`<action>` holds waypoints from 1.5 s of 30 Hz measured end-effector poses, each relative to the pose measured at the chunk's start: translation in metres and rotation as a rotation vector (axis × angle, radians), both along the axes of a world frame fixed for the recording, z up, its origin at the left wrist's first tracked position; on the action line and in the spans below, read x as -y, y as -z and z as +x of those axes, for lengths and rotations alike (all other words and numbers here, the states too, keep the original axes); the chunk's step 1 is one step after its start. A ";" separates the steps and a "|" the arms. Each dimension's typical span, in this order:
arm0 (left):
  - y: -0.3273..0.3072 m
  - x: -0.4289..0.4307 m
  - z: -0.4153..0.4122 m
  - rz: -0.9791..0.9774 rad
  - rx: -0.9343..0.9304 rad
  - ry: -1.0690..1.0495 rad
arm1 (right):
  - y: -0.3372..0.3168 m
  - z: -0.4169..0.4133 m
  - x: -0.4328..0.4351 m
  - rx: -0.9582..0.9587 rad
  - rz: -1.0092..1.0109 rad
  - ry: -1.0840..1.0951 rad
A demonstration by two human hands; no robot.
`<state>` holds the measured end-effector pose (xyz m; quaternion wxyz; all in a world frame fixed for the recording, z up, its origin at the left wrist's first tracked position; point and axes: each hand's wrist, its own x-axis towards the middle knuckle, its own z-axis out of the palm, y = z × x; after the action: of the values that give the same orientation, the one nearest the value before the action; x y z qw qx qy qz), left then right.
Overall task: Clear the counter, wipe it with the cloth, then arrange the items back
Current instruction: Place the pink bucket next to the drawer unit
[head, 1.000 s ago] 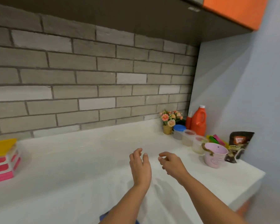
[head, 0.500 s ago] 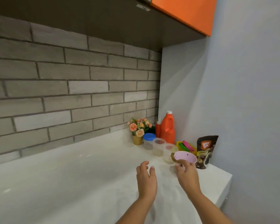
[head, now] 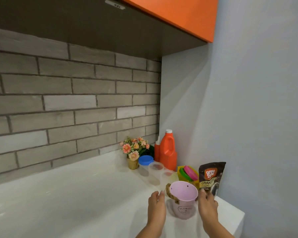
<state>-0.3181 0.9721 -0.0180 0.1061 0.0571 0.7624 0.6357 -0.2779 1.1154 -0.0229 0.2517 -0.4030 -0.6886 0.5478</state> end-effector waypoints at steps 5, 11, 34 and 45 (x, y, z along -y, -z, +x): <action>0.003 -0.034 -0.007 0.084 0.106 -0.019 | 0.011 -0.018 -0.022 0.007 -0.051 -0.112; 0.014 -0.058 -0.009 0.140 0.074 0.004 | 0.021 -0.027 -0.030 -0.041 -0.170 -0.213; -0.009 -0.040 0.005 0.249 0.097 -0.120 | -0.004 -0.020 0.000 -0.170 -0.238 -0.354; -0.032 0.078 0.019 0.272 0.034 -0.210 | -0.032 -0.016 0.115 -0.192 -0.168 -0.482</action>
<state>-0.2995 0.8941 0.0143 0.0434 -0.0196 0.6692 0.7415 -0.2943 1.0004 0.0090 0.1441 -0.1931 -0.6896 0.6829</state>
